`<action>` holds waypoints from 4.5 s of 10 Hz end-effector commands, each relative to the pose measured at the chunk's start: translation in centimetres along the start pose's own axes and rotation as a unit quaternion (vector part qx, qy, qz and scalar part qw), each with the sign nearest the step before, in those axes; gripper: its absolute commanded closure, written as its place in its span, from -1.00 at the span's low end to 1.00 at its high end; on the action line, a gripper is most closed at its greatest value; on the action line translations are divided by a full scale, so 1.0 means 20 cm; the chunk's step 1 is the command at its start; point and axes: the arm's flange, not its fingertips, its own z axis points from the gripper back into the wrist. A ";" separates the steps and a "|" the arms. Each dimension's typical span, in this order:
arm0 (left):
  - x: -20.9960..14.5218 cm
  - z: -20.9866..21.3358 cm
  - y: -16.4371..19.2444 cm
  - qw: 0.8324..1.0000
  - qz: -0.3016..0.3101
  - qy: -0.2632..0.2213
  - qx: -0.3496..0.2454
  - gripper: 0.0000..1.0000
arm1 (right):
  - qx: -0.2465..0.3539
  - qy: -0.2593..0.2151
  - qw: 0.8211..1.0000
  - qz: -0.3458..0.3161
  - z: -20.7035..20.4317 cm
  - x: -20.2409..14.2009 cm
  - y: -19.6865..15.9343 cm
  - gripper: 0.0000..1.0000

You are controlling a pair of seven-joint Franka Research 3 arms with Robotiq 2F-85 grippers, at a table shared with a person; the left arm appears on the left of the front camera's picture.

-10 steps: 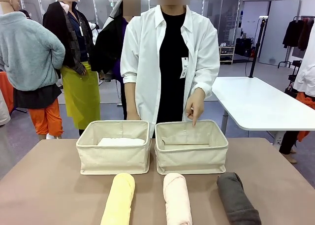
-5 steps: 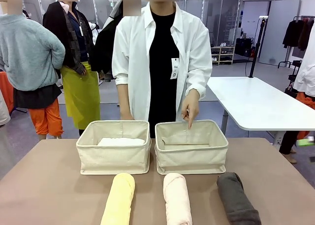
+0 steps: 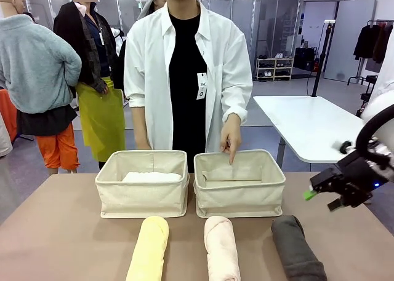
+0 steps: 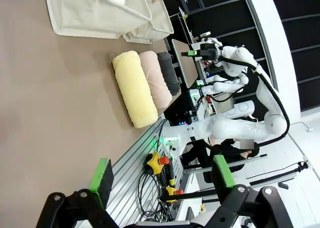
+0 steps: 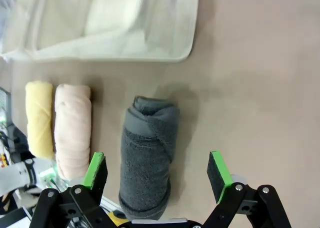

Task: Divide the towels into two baskets.
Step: Pick up one hotel-folded towel from the bottom of the table and place it in the Fabric basket indicated by the person.

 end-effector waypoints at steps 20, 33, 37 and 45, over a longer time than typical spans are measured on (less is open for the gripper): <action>-0.02 0.00 -0.02 1.000 -0.004 -0.001 -0.004 -1.00 | -0.183 0.115 0.976 0.040 -0.63 -0.33 0.37 1.00; -0.02 0.00 -0.02 1.000 -0.004 -0.001 -0.004 -1.00 | -0.138 0.200 0.771 0.589 0.00 -0.05 1.24 1.00; -0.02 0.00 -0.02 1.000 -0.004 -0.001 -0.004 -1.00 | -0.128 0.190 0.797 0.558 -0.01 -0.08 1.27 1.00; -0.02 0.00 -0.02 1.000 -0.004 -0.001 -0.004 -1.00 | -0.143 0.184 0.771 0.592 -0.18 0.59 1.38 0.18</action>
